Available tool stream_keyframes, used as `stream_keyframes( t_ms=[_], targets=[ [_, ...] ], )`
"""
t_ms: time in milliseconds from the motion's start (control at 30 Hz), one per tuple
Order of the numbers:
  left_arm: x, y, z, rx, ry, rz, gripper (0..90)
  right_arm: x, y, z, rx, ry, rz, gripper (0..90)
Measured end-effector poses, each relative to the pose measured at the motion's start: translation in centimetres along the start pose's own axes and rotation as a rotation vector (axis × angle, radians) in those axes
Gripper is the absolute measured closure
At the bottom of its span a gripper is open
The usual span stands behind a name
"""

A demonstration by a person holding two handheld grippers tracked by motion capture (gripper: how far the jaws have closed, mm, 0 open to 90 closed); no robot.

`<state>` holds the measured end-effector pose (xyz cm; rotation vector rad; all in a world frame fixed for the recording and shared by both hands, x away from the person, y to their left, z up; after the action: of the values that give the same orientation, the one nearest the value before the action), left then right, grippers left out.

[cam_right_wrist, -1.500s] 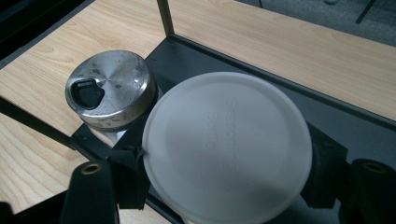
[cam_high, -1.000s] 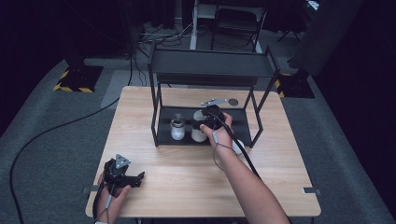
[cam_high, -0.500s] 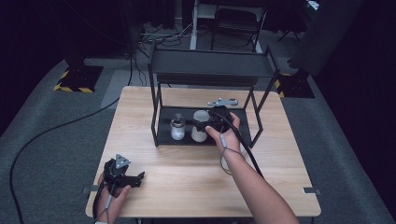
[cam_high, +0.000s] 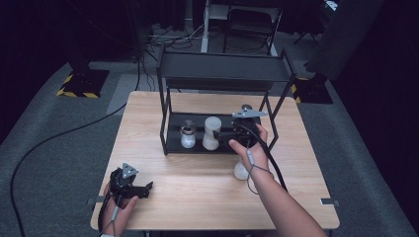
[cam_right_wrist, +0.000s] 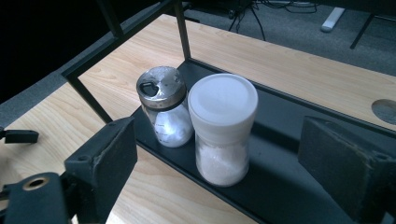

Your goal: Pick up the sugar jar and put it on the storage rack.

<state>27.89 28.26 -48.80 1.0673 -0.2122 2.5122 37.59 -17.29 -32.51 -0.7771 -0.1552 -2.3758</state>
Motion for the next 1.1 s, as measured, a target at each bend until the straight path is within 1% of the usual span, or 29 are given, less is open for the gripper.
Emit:
stream_keyframes(
  t_ms=[300, 600, 767, 833, 967, 1100],
  targets=[
    [0.0, 0.0, 0.0, 0.000, 0.000, 0.000, 1.0, 2.0, 0.4, -1.1, -0.005, 0.009, 0.003, 9.8],
    [0.0, 0.0, 0.0, 0.000, 0.000, 0.000, 1.0, 3.9, 1.3, -2.4, -0.018, 0.012, 0.004, 7.9],
    [0.0, 0.0, 0.0, 0.000, 0.000, 0.000, 1.0, 4.6, 1.7, -3.2, -0.028, 0.021, 0.003, 5.8],
    [0.0, 0.0, 0.0, 0.001, 0.000, 0.001, 0.9, 4.9, 1.8, -3.6, -0.023, 0.030, 0.005, 5.7],
    [0.0, 0.0, 0.0, 0.001, 0.000, 0.001, 0.9, 5.4, 1.9, -4.2, -0.017, 0.031, 0.006, 5.4],
    [0.0, 0.0, 0.0, 0.001, 0.000, 0.001, 0.9, 5.8, 2.1, -5.0, -0.022, 0.034, 0.001, 4.9]
  ],
)
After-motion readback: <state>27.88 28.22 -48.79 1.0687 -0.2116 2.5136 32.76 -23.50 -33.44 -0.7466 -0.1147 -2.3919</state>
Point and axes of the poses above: each handheld gripper's, and its own axes: x roughly backward along the jaws, z roughly out of its top, y roughly to its right, the point moved 5 cm from there along -x, roughly forward along the jaws
